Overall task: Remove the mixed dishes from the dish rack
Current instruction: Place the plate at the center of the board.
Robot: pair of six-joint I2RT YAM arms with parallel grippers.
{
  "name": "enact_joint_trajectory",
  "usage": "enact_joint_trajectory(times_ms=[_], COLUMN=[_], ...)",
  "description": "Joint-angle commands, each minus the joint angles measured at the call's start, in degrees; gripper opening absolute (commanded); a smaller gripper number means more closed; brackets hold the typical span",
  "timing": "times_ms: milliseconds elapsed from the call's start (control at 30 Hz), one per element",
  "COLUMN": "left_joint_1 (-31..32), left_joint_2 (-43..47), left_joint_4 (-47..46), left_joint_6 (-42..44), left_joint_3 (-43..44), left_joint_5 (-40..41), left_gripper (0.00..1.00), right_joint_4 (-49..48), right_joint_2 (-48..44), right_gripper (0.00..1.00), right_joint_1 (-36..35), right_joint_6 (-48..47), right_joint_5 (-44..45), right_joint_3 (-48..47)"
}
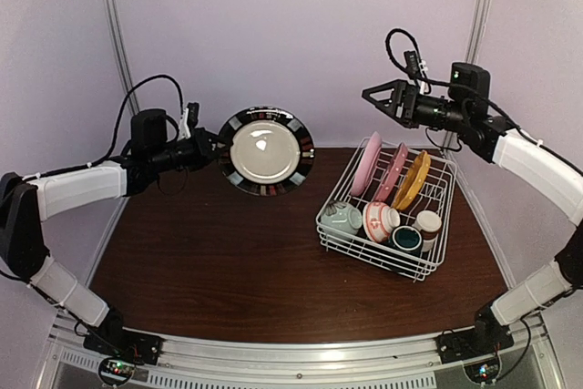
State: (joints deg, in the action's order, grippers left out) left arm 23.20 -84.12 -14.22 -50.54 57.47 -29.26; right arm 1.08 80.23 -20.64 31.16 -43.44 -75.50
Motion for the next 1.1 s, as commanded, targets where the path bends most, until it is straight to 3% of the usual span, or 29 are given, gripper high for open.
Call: enact_joint_trajectory(times_ms=[0, 200, 467, 733, 1067], left_joint_1=[-3.6, -7.8, -8.7, -8.7, -8.6], left_joint_2=[-0.2, -3.9, -12.6, -19.1, -21.2], left_joint_4=[-13.0, -17.2, -20.9, -26.5, -26.5], left_joint_6=[-4.2, -7.8, -8.9, -11.4, -10.5], left_joint_3=[-0.3, -2.8, -2.7, -6.2, -10.4], left_joint_5=[2.3, 4.1, 2.8, -2.4, -5.2], left_gripper=[0.00, 0.00, 0.00, 0.00, 0.00], right_joint_4=[4.1, 9.3, 13.5, 16.6, 14.7], right_joint_2=[-3.0, -5.2, -8.9, -9.3, -7.6], right_gripper=[1.00, 1.00, 1.00, 1.00, 1.00], right_joint_1=[1.2, 1.3, 1.2, 1.3, 1.6], right_joint_6=[-3.4, -7.0, -9.4, -13.2, -11.9], right_joint_5=[2.8, 9.2, 17.9, 14.7, 11.0], right_joint_3=[-0.4, -0.2, 1.6, 2.2, 3.0])
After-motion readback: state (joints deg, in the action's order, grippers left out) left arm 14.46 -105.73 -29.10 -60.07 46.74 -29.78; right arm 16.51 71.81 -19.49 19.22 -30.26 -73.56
